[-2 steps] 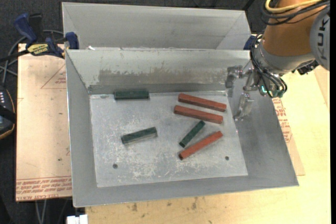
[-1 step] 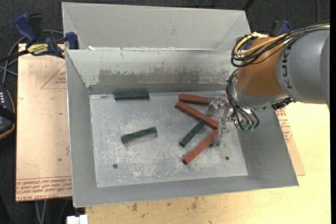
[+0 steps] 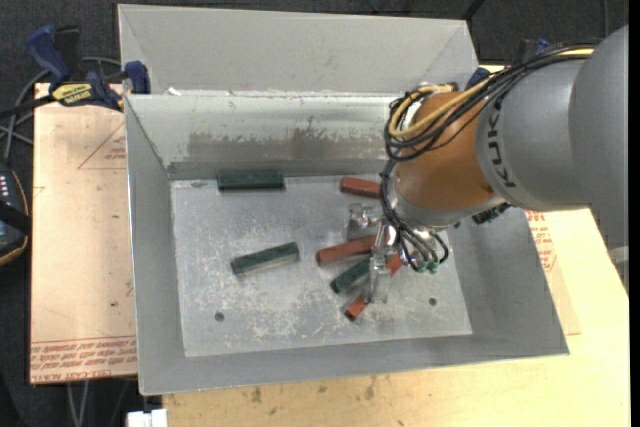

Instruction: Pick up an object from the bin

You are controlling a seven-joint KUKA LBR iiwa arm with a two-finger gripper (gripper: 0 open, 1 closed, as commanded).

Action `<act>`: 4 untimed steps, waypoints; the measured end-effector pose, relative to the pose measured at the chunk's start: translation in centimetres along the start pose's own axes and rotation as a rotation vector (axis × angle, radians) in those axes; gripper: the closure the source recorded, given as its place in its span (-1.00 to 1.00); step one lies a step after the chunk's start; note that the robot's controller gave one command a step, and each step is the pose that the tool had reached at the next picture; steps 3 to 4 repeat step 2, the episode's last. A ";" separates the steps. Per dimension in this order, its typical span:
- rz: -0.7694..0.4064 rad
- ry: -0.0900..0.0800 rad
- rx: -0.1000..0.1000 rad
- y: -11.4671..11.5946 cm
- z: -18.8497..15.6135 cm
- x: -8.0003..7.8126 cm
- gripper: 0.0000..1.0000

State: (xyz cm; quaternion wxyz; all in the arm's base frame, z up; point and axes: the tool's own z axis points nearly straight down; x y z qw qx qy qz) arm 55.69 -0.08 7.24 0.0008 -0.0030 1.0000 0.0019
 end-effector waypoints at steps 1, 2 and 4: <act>0.006 0.001 0.001 -0.4 -0.4 -0.2 1.00; -0.137 -0.009 0.003 1.7 -13.2 0.5 1.00; -0.137 -0.009 0.003 1.7 -13.2 0.5 1.00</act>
Offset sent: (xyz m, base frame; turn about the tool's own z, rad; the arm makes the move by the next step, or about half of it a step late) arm 0.0000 0.0000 0.0000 0.0000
